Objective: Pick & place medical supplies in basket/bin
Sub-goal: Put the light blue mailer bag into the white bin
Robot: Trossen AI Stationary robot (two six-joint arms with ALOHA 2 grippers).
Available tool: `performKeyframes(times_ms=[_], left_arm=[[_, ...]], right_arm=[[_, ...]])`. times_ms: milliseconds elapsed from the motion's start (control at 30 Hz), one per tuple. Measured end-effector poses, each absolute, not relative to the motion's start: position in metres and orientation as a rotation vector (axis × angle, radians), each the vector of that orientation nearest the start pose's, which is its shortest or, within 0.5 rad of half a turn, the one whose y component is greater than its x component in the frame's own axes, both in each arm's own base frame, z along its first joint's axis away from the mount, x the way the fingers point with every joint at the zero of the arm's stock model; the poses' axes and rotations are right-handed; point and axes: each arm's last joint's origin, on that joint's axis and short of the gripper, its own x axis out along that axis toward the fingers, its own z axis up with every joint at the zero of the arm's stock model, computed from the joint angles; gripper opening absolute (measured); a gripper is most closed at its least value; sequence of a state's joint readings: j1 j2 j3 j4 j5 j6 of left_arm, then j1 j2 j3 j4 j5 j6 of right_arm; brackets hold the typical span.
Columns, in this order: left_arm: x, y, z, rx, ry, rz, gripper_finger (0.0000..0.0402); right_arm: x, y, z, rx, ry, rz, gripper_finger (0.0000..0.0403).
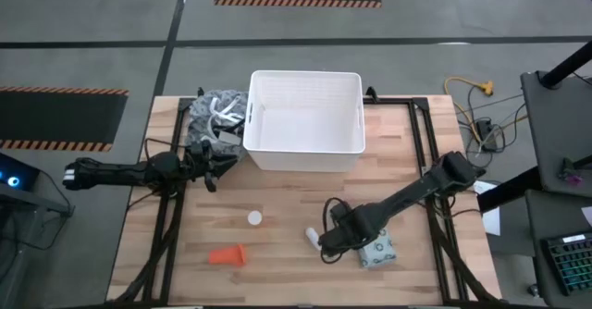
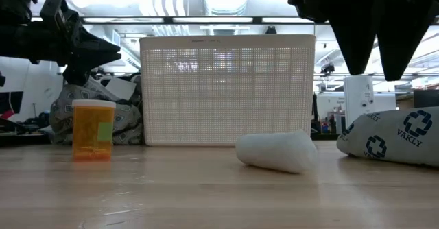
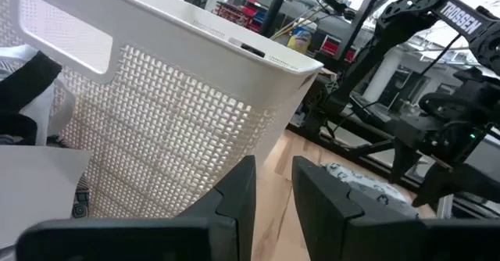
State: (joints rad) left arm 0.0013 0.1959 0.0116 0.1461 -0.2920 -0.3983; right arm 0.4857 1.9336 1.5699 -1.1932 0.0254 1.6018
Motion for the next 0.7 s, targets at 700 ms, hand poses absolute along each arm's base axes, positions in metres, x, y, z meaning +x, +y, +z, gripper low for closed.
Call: performKeyframes(times_ms=[700], left_arm=[[0.108,0.008,0.165,-0.390,-0.020,0.297,0.0068]], right_arm=[[0.328,0.175,0.165,0.717,1.572,-1.056,0.0252]])
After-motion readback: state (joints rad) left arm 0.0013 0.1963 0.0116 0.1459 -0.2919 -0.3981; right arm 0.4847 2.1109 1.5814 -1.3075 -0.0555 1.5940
